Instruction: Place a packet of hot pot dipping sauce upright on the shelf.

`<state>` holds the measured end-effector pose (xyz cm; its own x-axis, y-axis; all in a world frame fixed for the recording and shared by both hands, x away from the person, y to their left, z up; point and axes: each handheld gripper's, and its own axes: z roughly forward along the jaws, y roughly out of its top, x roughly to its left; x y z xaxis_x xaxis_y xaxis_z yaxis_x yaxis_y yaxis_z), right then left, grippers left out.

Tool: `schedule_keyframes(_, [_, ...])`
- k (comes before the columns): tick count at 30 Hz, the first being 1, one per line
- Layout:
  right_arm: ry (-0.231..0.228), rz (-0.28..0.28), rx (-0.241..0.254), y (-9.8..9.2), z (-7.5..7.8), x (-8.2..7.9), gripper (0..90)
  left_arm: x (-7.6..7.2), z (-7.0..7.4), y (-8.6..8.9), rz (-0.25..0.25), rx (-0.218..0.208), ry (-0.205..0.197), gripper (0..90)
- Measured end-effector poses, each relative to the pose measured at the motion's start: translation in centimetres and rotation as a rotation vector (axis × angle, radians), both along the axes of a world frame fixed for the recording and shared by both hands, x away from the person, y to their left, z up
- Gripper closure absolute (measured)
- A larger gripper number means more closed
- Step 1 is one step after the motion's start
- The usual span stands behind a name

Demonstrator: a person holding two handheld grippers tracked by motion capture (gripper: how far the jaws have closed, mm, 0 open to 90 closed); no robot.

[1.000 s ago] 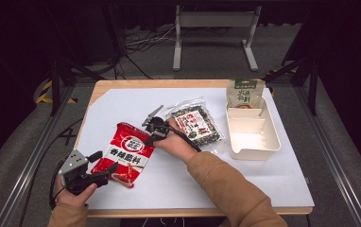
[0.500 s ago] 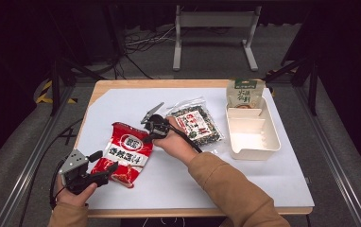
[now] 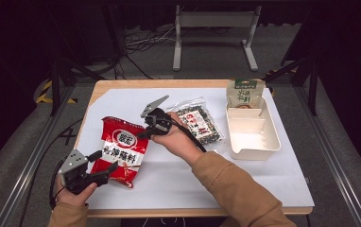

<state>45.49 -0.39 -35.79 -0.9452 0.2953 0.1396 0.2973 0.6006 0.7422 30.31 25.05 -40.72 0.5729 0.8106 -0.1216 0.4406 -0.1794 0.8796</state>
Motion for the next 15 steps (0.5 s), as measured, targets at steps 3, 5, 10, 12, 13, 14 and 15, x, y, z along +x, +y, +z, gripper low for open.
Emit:
schedule_keyframes(3, [-0.023, 0.020, 0.020, 0.1, 1.4, -0.9, 89.1, 0.0, 0.0, 0.0, 0.004, -0.005, -0.003, 25.4])
schedule_keyframes(5, [-0.038, 0.033, 0.034, 0.1, 2.3, -1.4, 89.1, 0.0, 0.0, 0.1, 0.007, -0.001, -0.006, 25.4])
schedule_keyframes(10, [-0.076, 0.044, 0.046, -0.2, 3.9, -2.4, 89.2, 0.0, 0.1, 0.2, 0.015, -0.007, -0.012, 25.4])
schedule_keyframes(12, [-0.086, 0.048, 0.052, -0.3, 4.4, -2.6, 89.2, -0.1, 0.1, 0.3, 0.017, -0.011, -0.011, 25.3])
schedule_keyframes(13, [-0.093, 0.048, 0.052, -0.4, 4.7, -2.8, 89.2, -0.1, 0.1, 0.3, 0.018, -0.012, -0.012, 25.3])
schedule_keyframes(14, [-0.098, 0.050, 0.051, -0.5, 5.0, -2.9, 89.2, -0.1, 0.1, 0.3, 0.018, -0.012, -0.012, 25.4])
schedule_keyframes(15, [-0.104, 0.053, 0.051, -0.6, 5.3, -3.0, 89.2, -0.1, 0.1, 0.3, 0.019, -0.012, -0.012, 25.3])
